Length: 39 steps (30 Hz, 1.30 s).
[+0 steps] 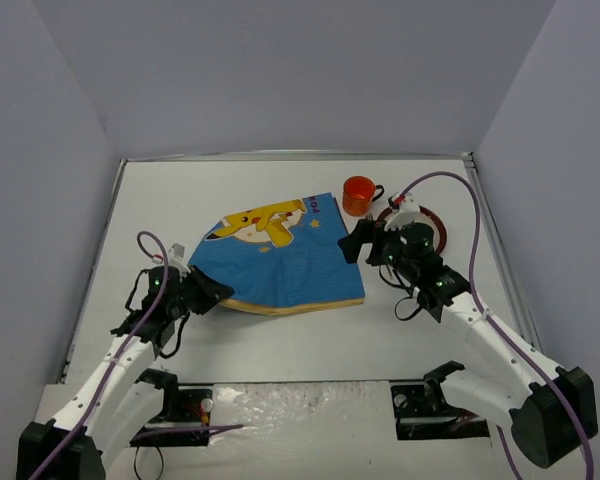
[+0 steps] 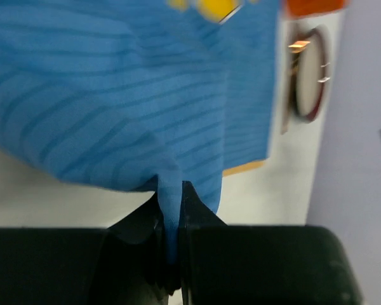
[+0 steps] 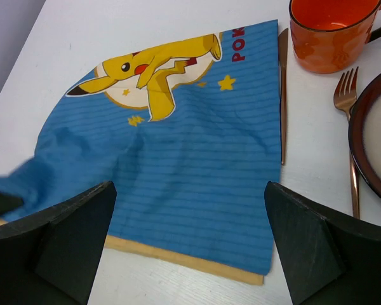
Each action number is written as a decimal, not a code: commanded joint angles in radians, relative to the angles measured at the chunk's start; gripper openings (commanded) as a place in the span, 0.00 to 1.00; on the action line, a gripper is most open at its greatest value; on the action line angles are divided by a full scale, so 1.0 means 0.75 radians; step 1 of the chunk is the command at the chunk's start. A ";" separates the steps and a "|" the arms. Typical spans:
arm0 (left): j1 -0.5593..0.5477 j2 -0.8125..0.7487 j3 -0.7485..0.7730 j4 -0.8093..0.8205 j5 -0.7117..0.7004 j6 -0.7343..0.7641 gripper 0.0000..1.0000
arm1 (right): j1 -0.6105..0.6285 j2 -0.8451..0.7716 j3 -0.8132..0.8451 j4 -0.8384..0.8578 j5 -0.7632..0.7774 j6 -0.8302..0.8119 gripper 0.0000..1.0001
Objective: Set the dinner table for one person
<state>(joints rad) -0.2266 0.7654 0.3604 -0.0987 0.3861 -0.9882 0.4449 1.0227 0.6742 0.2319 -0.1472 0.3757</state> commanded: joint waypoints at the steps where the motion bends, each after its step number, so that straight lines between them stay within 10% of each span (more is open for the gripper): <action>1: -0.076 -0.315 -0.034 -0.189 -0.090 -0.123 0.15 | 0.017 0.060 0.000 0.133 0.004 0.054 1.00; 6: -0.076 -0.383 0.106 -0.445 -0.248 -0.009 0.72 | 0.027 0.259 0.065 0.024 0.055 0.093 1.00; 10: -0.076 -0.187 0.278 -0.566 -0.293 0.128 0.97 | 0.038 0.387 0.103 -0.025 0.067 0.126 1.00; 23: -0.021 0.424 0.612 -0.464 -0.827 0.362 0.97 | 0.055 0.423 0.136 -0.062 0.067 0.062 0.95; 39: 0.296 1.027 0.708 -0.159 -0.458 0.395 0.93 | 0.055 0.267 0.075 -0.021 -0.051 -0.051 0.96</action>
<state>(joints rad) -0.0063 1.4982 0.8201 -0.3041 -0.0267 -0.7259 0.4797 1.2856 0.7246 0.1577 -0.1560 0.3646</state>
